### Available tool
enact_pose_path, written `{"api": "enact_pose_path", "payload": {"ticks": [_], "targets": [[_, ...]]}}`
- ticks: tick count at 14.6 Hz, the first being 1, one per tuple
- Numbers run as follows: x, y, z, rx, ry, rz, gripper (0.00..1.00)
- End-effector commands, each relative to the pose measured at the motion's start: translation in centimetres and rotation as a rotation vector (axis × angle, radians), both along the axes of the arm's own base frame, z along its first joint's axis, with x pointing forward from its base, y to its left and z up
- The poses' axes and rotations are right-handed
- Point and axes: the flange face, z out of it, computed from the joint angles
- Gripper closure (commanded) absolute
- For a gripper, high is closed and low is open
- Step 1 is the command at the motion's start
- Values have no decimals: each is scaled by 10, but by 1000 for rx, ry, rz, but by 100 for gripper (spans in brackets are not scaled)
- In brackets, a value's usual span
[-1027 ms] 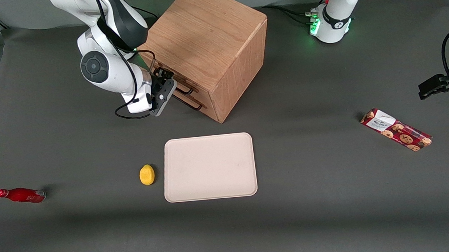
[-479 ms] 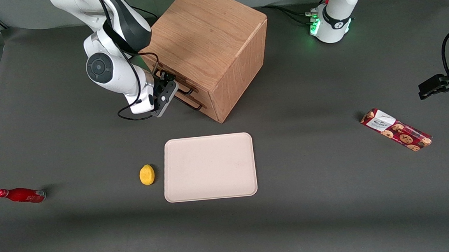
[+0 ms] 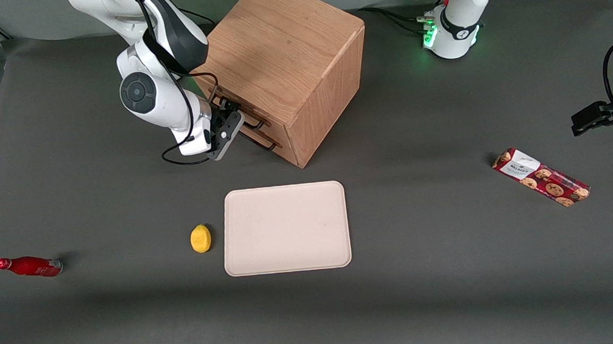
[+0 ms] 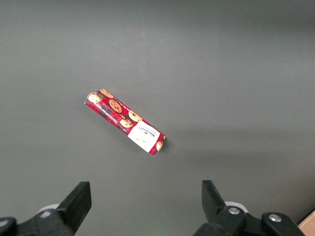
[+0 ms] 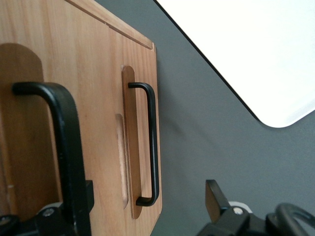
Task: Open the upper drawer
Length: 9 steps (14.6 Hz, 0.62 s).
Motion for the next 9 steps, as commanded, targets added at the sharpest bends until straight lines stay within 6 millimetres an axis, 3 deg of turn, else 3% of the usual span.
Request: {"api": "enact_pose_path", "payload": {"ticks": [1, 9], "targets": [[0, -1, -3, 15, -11, 2, 0], [23, -25, -6, 8, -62, -35, 0]]}}
